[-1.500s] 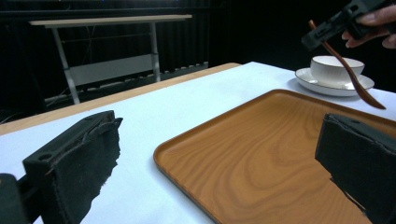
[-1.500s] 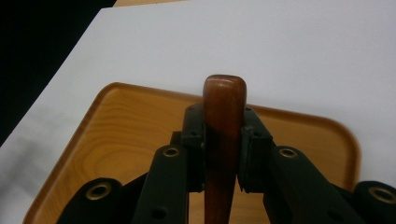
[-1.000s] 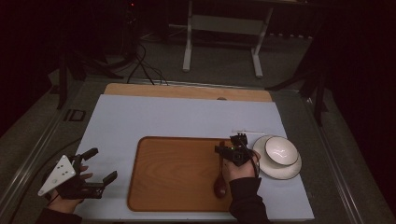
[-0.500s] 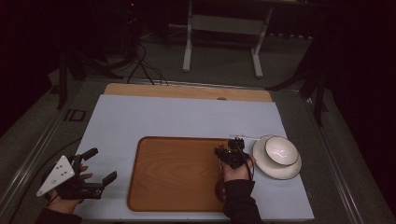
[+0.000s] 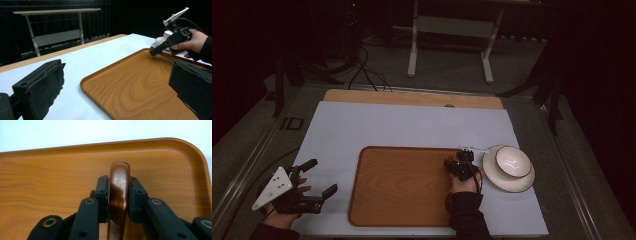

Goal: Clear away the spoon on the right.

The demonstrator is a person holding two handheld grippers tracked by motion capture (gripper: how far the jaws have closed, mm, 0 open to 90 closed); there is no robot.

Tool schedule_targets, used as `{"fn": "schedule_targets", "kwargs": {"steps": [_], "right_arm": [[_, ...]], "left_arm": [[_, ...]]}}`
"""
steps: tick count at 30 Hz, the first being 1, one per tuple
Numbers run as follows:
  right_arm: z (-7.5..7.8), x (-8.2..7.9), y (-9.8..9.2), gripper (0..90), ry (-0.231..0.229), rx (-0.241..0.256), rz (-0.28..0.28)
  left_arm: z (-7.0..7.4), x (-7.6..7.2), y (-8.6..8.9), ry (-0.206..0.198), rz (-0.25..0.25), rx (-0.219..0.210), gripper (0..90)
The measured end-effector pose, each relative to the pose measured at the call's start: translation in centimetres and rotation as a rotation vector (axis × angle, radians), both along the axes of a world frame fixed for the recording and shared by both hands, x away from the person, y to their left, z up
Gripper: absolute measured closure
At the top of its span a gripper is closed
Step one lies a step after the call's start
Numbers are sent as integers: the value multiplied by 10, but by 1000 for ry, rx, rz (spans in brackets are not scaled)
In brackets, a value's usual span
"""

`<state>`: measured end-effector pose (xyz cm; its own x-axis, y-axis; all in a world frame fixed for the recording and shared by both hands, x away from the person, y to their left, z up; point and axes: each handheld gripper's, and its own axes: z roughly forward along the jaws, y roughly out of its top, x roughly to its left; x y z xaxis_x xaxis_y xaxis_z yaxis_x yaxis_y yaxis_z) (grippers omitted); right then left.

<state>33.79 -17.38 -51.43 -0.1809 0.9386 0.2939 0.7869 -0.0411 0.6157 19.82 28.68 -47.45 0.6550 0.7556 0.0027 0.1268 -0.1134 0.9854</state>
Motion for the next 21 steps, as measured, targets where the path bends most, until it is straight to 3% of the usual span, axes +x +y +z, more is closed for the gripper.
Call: {"fn": "schedule_targets", "kwargs": {"steps": [9, 21], "right_arm": [[-4, 3, 0, 719, 8, -28, -2], [9, 8, -2, 579, 39, -21, 57]], "left_arm": [[0, 0, 0, 2, -1, 1, 0], [0, 0, 0, 6, -2, 5, 0]]}}
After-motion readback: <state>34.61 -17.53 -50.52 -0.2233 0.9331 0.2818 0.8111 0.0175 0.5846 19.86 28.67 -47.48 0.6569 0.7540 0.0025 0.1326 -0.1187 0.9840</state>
